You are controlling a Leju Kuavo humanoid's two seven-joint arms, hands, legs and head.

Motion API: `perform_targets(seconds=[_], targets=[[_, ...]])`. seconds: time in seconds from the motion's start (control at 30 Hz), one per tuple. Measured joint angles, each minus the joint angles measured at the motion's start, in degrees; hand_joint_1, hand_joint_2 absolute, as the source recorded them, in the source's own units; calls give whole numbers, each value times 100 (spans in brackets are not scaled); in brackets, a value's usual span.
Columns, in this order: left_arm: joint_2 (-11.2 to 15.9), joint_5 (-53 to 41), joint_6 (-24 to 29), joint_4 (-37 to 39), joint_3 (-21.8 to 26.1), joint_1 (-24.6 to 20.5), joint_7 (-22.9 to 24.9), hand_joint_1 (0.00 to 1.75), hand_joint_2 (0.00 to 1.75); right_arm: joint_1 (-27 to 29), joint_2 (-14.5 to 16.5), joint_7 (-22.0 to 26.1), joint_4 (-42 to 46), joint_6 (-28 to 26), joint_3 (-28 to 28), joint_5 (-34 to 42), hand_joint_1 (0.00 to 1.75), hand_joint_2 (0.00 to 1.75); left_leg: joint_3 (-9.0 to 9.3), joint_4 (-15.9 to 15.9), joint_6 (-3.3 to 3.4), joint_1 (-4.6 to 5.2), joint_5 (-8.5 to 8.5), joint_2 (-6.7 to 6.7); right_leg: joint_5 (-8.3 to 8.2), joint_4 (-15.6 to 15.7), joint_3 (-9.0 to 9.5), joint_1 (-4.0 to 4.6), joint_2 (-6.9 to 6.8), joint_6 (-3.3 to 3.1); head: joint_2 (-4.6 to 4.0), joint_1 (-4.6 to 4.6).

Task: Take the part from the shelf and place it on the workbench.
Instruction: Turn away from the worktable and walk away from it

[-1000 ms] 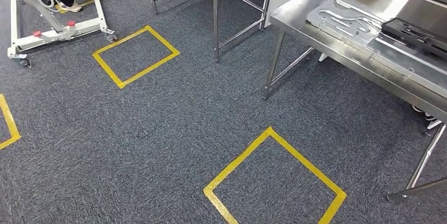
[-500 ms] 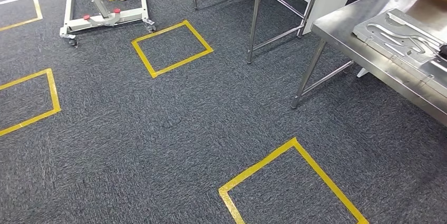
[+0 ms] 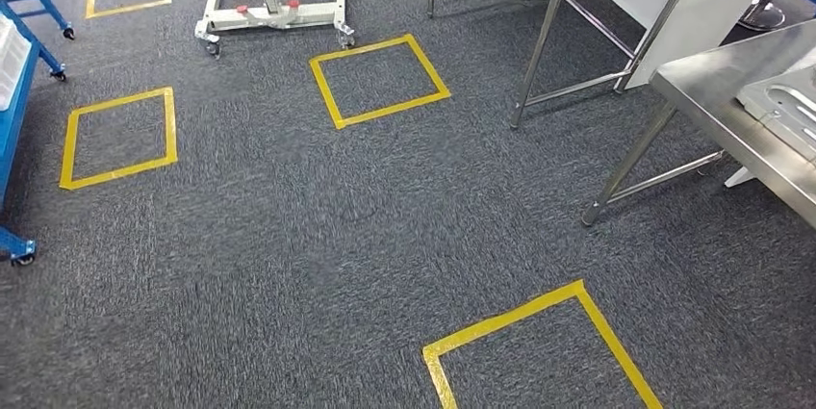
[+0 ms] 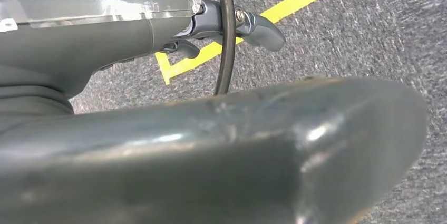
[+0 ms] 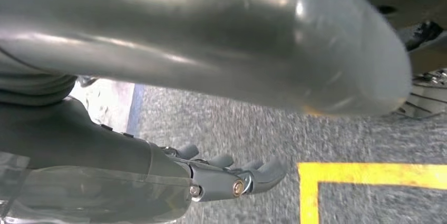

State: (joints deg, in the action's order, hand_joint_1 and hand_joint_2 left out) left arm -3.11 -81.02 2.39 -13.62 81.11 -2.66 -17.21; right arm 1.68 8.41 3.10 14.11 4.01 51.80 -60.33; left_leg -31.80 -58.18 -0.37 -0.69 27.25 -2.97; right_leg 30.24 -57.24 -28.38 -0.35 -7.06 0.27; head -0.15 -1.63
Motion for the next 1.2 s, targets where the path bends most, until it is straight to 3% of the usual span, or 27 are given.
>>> perform_targets(seconds=[0.03,0.1,0.17,0.23,0.27,0.3,0.33,0.4,0.47,0.53,0.57,0.63,0.7,0.77,0.8,0.83,0.93,0.97,1.03,1.07,1.13,1.2], targets=[[-2,-5,3,1,0,10,-7,0,0,-18,0,-1,1,-5,0,-4,0,0,1,21,40,-6,-17,55,14,-2,14,-15,6,36,0,-1],[-11,-16,9,1,-5,15,-22,0,0,-31,0,-8,1,-14,0,-12,0,0,20,79,121,-29,-61,165,185,-206,-53,-40,264,91,0,0],[-25,-36,12,1,-27,-3,-36,0,0,-19,0,-17,-2,-19,0,-20,0,0,12,99,172,-27,-92,285,560,-862,-364,-50,591,106,0,1],[-33,-56,12,1,-50,-19,-44,0,0,-8,0,-20,-9,-22,0,-29,0,0,-8,95,191,-3,-103,433,803,-1537,-723,-47,674,95,0,1],[-37,-63,11,1,-58,-19,-46,0,0,-4,0,-22,-12,-23,1,-32,0,0,-9,90,194,6,-104,513,756,-1627,-796,-45,685,84,0,1],[-40,-68,9,1,-68,-17,-47,0,0,-2,-1,-23,-14,-27,1,-36,0,0,-4,84,194,11,-104,596,590,-1484,-758,-44,704,67,0,1],[-45,-72,7,1,-81,-16,-47,0,0,0,-1,-25,-15,-33,2,-39,0,0,5,75,190,14,-102,679,345,-1144,-624,-42,759,45,0,1],[-65,-77,4,2,-111,-23,-47,0,0,7,-9,-30,-16,-48,5,-44,0,0,-1,51,162,18,-94,829,-22,-394,-316,-39,1009,-7,0,1],[-84,-77,3,3,-129,-30,-48,0,0,0,-16,-34,-17,-56,7,-45,0,0,-35,40,99,12,-96,949,-97,-89,-201,-26,1138,-36,0,1],[-90,-78,3,3,-133,-15,-48,0,0,-21,-17,-38,-17,-63,7,-46,0,0,-65,57,18,0,-113,1054,-107,-59,-188,-19,1026,-75,0,-1],[-93,-78,3,4,-133,-1,-48,0,0,-29,-17,-42,-17,-66,7,-46,0,0,-81,29,-9,-3,-95,1010,-124,-29,-168,-24,960,-111,0,0],[-101,-79,7,5,-134,4,-47,0,0,-22,-17,-48,-17,-66,7,-46,0,0,-225,-290,-55,6,114,723,-153,35,-133,-36,804,-187,0,-1],[-101,-79,11,5,-136,-17,-48,0,0,3,-18,-54,-17,-66,7,-46,0,0,-564,-1010,-97,1,504,424,-148,45,-128,-11,636,-230,0,-1],[-102,-79,12,5,-136,-25,-49,0,0,11,-19,-60,-17,-66,7,-46,0,0,-823,-1565,-135,-11,698,351,-129,34,-134,6,471,-239,0,-1],[-103,-79,12,5,-136,-17,-48,0,0,6,-20,-63,-17,-66,7,-46,0,0,-803,-1550,-144,-16,634,332,-116,29,-131,8,394,-233,0,-1],[-104,-79,12,5,-136,-7,-47,0,0,1,-19,-65,-17,-66,7,-46,0,0,-664,-1305,-146,-18,479,297,-101,22,-119,7,324,-221,0,-1],[-101,-79,12,5,-137,-13,-48,0,0,-5,-17,-67,-17,-66,7,-46,0,0,-57,-209,-87,8,38,2,-34,-3,-53,28,140,-148,0,-1],[-102,-79,12,5,-137,-18,-49,0,0,-10,-17,-67,-17,-65,7,-46,0,0,25,-43,-50,23,1,-58,-16,-10,-34,39,92,-117,0,-1],[-103,-79,12,5,-138,-11,-48,0,0,-40,-17,-68,-17,-66,7,-48,0,0,19,9,28,44,-2,14,3,-5,-2,47,4,-58,0,0],[-103,-79,12,5,-138,0,-48,0,0,-56,-18,-69,-17,-66,7,-49,0,0,24,27,63,39,-16,67,25,-20,12,34,39,-21,0,0],[-103,-81,12,5,-138,0,-46,0,0,-61,-19,-72,-17,-66,7,-54,0,0,43,73,141,20,-55,179,211,-250,-73,6,304,34,0,0],[-102,-97,12,5,-140,-25,-45,0,0,-43,-19,-74,-21,-66,7,-72,0,0,31,87,195,20,-83,298,593,-922,-406,-9,607,52,0,0]])
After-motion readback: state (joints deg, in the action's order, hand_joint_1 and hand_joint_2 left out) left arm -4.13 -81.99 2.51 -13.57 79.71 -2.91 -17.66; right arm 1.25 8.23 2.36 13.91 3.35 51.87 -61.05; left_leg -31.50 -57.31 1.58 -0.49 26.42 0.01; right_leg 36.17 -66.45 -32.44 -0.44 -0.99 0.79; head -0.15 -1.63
